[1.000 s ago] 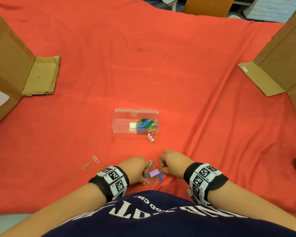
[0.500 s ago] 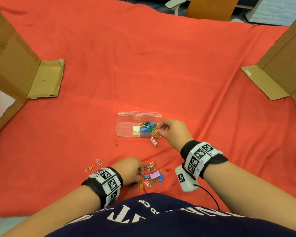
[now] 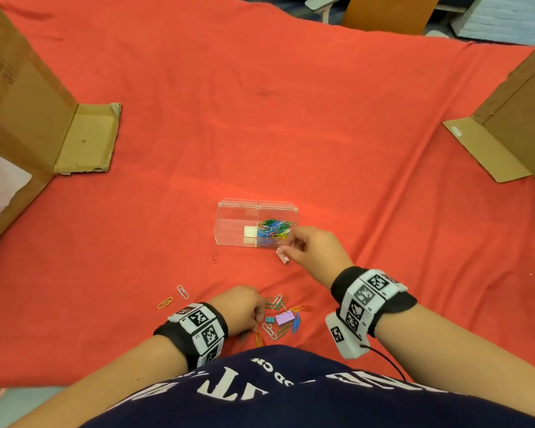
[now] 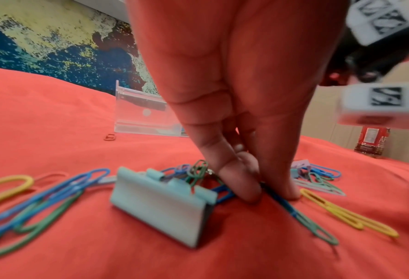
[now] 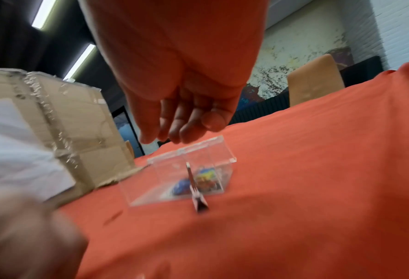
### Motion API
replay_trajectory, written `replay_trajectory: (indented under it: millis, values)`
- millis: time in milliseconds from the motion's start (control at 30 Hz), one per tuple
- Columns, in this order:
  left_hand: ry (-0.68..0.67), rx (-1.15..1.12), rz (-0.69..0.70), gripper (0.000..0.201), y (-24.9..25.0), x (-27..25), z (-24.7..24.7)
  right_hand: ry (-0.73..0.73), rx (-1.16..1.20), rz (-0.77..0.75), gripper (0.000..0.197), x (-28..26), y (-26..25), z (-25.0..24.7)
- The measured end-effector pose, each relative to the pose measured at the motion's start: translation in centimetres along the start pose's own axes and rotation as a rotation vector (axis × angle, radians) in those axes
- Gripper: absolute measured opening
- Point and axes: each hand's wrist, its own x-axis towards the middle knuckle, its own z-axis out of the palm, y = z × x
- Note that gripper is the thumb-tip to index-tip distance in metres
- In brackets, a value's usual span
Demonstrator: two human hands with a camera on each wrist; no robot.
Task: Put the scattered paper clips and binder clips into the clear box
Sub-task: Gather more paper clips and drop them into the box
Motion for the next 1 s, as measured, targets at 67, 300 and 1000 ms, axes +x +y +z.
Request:
replay_trajectory:
  millis: [67,300,1000]
  values:
    - [-0.003,0.001,-0.008,0.013,0.2,-0.1,-0.1,-0.17,-0.046,0.034,0.018,-1.9,1.2,0.6]
    - [0.025,0.006,-0.024,0.032,1.0,-0.7,0.6,-0.414,-0.202,0.114,0.059,-6.1,4.4,3.6]
    - [0.005,-0.255,-0.044,0.023,-0.1,-0.7,-3.1,-0.199,0.361,0.254,0.028,-1.5,3.0,-0.1]
